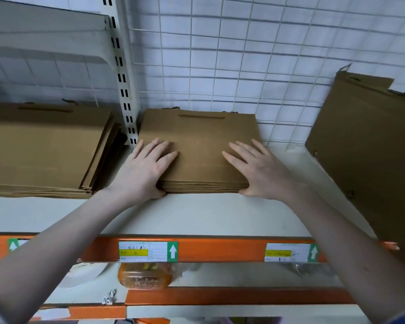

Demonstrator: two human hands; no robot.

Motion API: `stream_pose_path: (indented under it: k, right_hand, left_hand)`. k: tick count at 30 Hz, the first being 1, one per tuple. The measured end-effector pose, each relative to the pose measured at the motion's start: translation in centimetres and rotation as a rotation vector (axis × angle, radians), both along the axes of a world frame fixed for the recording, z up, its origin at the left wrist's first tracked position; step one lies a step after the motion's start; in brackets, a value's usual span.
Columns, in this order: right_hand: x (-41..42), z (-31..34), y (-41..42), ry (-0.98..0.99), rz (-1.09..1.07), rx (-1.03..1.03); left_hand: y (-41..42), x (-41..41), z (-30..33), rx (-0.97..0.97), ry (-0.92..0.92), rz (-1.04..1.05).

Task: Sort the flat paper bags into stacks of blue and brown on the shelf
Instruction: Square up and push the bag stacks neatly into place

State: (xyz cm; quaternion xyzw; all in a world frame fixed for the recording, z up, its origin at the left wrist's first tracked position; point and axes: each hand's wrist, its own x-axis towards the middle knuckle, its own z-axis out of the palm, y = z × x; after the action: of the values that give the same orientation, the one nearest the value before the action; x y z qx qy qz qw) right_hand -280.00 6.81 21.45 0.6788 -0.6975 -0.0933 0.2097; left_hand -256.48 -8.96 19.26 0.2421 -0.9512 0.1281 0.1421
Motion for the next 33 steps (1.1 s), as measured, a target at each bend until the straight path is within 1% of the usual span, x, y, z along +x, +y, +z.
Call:
stream_pose_path:
  k: [3, 7, 10, 15, 17, 18, 21, 24, 30, 33]
  right_hand:
    - [-0.3, -0.8, 0.8, -0.187, -0.086, -0.036]
    - [-0.3, -1.2, 2.2, -0.484, -0.165, -0.073]
    - [-0.4, -2.2, 3.1, -0.833, -0.242, -0.202]
    - [0.2, -3.2, 3.4, -1.417, -0.289, -0.477]
    - [0.0, -3.3, 2.9, -1.614, -0.328, -0.565]
    - [-0.2, -3.2, 2.5, -1.680, -0.352, -0.589]
    - [-1.0, -3.7, 1.4, -1.775, -0.417, -0.598]
    - [-1.6, -4.3, 0.7, -1.810, -0.427, -0.616]
    - [-1.4, -4.1, 0.4, -1.862, -0.423, -0.682]
    - [-1.3, -4.3, 0.2, -1.871, -0.416, -0.666]
  left_hand:
    - [0.6, 0.3, -0.2, 0.011, 0.061, 0.062]
    - [1.3, 1.0, -1.4, 0.122, 0.171, 0.176]
    - [2.1, 1.7, -2.1, 0.246, 0.302, 0.241]
    - [3.8, 2.5, -2.6, 0.549, 0.507, 0.290]
    - [4.1, 2.6, -2.5, 0.649, 0.563, 0.298]
    - [4.2, 2.6, -2.4, 0.695, 0.583, 0.308]
    - [4.1, 2.7, -2.2, 0.790, 0.626, 0.333]
    - [3.9, 2.6, -2.1, 0.840, 0.640, 0.348]
    - [3.9, 2.2, -1.8, 0.871, 0.684, 0.386]
    - [3.6, 2.4, -1.9, 0.899, 0.698, 0.394]
